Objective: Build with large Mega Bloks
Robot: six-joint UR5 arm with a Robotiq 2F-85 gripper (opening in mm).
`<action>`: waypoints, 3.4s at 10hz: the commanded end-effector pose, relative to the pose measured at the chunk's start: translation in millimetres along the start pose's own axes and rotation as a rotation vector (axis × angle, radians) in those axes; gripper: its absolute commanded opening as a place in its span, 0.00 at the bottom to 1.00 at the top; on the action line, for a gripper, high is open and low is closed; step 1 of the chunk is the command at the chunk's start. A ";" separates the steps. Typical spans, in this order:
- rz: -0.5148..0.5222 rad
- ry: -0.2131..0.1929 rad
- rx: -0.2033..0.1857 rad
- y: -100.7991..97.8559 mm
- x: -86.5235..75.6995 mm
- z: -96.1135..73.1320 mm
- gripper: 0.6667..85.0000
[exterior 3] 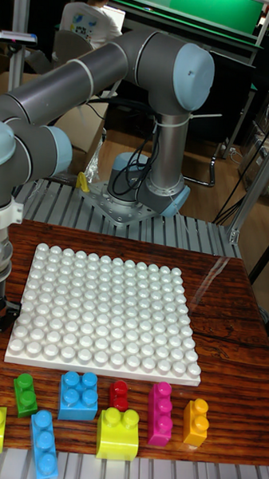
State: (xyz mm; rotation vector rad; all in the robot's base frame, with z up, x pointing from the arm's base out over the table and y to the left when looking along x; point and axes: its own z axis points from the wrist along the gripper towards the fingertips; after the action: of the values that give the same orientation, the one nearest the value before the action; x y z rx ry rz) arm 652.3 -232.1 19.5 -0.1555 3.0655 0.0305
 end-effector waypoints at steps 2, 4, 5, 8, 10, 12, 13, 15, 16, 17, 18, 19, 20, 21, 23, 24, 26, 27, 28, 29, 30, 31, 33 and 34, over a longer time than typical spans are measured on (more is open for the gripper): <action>0.030 -0.001 0.004 0.5 -1.5 -5.5 0.23; 0.030 -0.003 0.004 0.6 -0.5 -8.8 0.22; 0.034 -0.001 0.006 1.4 0.7 -14.3 0.18; 0.048 0.019 0.012 6.5 4.9 -38.7 0.10; 0.053 0.015 0.005 14.5 5.3 -52.2 0.06; 0.060 0.014 -0.008 23.7 7.2 -64.0 0.05; 0.065 0.015 -0.014 29.7 7.4 -70.4 0.04; 0.078 0.011 -0.030 39.9 7.5 -74.5 0.03; 0.082 0.008 -0.033 42.1 7.2 -74.7 0.03; 0.088 0.003 -0.034 47.3 7.4 -75.1 0.03; 0.089 -0.001 -0.030 53.9 7.6 -74.3 0.02; 0.087 -0.004 -0.022 60.5 7.6 -73.0 0.00; 0.086 -0.008 -0.021 68.0 6.7 -71.7 0.00; 0.085 -0.012 -0.030 75.3 5.8 -71.4 0.00; 0.068 -0.012 -0.033 79.1 7.0 -70.7 0.00; 0.058 -0.013 -0.046 80.3 7.5 -69.0 0.00; 0.048 -0.016 -0.038 72.8 11.8 -63.6 0.00; 0.045 -0.016 -0.036 70.6 13.9 -61.4 0.00; 0.048 -0.017 -0.036 71.1 14.7 -59.9 0.00; 0.048 -0.017 -0.031 71.0 16.4 -56.7 0.00; 0.048 -0.022 -0.034 71.4 16.3 -54.4 0.00; 0.053 -0.020 -0.031 71.5 17.0 -53.6 0.00; 0.053 -0.020 -0.034 72.0 18.8 -50.5 0.00; 0.054 -0.020 -0.033 71.5 20.1 -48.9 0.00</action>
State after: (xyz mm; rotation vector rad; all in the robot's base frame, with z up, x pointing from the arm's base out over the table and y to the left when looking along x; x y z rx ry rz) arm 622.5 -165.1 70.7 -0.0853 3.0564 0.0700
